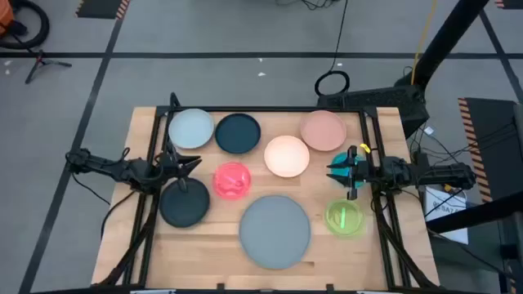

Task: Stack plastic plates

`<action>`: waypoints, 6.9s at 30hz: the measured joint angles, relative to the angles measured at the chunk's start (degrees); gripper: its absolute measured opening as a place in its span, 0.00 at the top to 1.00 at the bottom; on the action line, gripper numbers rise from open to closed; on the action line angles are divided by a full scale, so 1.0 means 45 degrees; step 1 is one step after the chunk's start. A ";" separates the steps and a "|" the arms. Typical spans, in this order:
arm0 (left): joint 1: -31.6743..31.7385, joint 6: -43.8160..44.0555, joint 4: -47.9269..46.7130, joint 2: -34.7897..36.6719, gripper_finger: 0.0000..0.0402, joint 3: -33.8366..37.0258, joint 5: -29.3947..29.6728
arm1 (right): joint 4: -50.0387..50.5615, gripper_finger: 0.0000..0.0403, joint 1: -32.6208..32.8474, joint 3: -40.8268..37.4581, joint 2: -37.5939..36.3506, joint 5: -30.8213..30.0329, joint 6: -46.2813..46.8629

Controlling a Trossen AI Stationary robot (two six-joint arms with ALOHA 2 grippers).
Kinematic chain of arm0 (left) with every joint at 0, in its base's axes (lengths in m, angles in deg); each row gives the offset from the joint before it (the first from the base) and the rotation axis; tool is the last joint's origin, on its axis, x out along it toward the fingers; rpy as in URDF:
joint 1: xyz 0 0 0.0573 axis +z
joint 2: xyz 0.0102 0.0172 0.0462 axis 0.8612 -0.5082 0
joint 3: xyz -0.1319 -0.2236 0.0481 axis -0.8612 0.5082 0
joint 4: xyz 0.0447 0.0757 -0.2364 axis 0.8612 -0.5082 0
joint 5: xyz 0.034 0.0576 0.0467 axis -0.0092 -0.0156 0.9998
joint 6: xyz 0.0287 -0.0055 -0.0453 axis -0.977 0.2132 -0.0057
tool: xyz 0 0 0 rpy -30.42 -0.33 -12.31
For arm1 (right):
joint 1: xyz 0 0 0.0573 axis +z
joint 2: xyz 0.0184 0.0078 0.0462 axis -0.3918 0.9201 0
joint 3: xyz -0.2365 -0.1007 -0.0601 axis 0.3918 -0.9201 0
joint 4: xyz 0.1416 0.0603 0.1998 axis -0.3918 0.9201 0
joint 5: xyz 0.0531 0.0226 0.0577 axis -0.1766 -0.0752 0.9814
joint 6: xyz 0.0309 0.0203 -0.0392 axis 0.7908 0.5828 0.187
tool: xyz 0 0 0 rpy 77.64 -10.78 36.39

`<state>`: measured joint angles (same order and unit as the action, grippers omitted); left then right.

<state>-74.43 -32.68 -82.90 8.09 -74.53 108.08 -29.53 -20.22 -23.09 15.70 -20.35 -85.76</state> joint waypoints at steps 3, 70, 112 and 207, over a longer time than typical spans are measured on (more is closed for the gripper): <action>0.0000 0.0000 0.0002 0.0000 0.84 0.0000 0.0000 | 0.0000 0.69 -0.0001 -0.0001 0.0003 0.0000 -0.0005; 0.0001 0.0187 0.0080 0.0000 0.84 0.0000 -0.0009 | -0.0259 0.69 0.0002 0.0002 -0.0001 -0.0011 0.1225; -0.0634 0.9287 0.4817 -0.5341 0.84 -0.0537 -0.1185 | -0.1822 0.69 0.0226 0.5290 0.5779 -0.2237 0.2339; -0.3679 1.9868 -0.9417 -1.9642 0.56 -0.9758 -0.5434 | -0.0743 0.69 0.0187 0.6802 0.7295 -0.3706 0.0651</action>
<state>-90.98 56.72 -125.27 -80.30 -118.44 83.62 -32.87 -19.38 7.52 48.52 -37.03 -82.83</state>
